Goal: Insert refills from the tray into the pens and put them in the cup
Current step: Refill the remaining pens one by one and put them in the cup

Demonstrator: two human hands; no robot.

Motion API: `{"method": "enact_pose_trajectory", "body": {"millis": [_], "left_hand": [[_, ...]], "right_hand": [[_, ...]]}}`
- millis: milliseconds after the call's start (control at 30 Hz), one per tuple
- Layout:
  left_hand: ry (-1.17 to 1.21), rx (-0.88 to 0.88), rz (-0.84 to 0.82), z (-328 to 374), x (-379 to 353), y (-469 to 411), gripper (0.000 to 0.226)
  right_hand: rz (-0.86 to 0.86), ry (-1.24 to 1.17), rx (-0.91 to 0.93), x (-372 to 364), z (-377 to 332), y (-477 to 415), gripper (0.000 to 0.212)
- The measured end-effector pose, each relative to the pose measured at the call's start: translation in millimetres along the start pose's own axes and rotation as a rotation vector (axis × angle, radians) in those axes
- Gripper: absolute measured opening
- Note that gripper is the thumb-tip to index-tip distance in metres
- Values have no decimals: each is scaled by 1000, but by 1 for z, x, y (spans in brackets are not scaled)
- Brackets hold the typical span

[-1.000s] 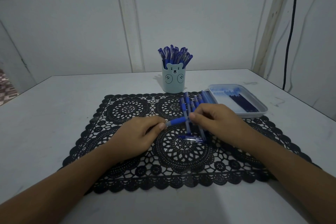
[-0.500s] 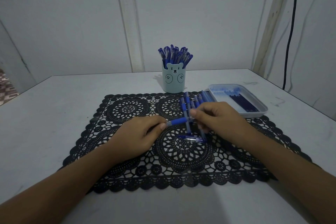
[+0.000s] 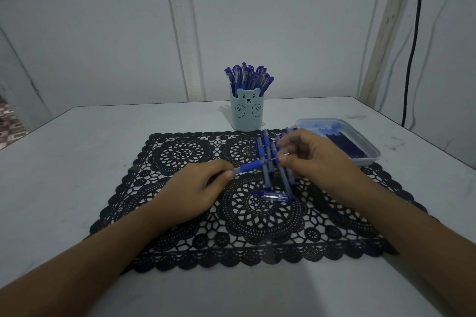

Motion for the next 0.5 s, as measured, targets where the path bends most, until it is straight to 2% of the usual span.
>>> {"method": "enact_pose_trajectory", "body": {"millis": [133,233,333,400,500], "left_hand": [[-3,41,36,-1,3,0,18],[3,66,67,-3,5,-1,14],[-1,74,76,-4,5,-2,14],[-2,67,76,-4,5,-1,15],[-5,70,69,-4,5,-1,15]], "right_hand": [[87,34,-88,12,9,1,6],[-119,309,-8,6,0,2,4],[-379,526,128,-17,-7,7,13],[-442,564,171,-24,-8,8,17],[-398,535,131,-20,-8,7,19]]}}
Point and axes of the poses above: each hand's wrist, its own y-axis away from the middle knuckle, its own x-axis out of the back of the hand, z = x × y, the point moved 7 cm from there along -y, towards the middle knuckle, and after that the axes turned 15 degrees about x, right-handed, at the moved point
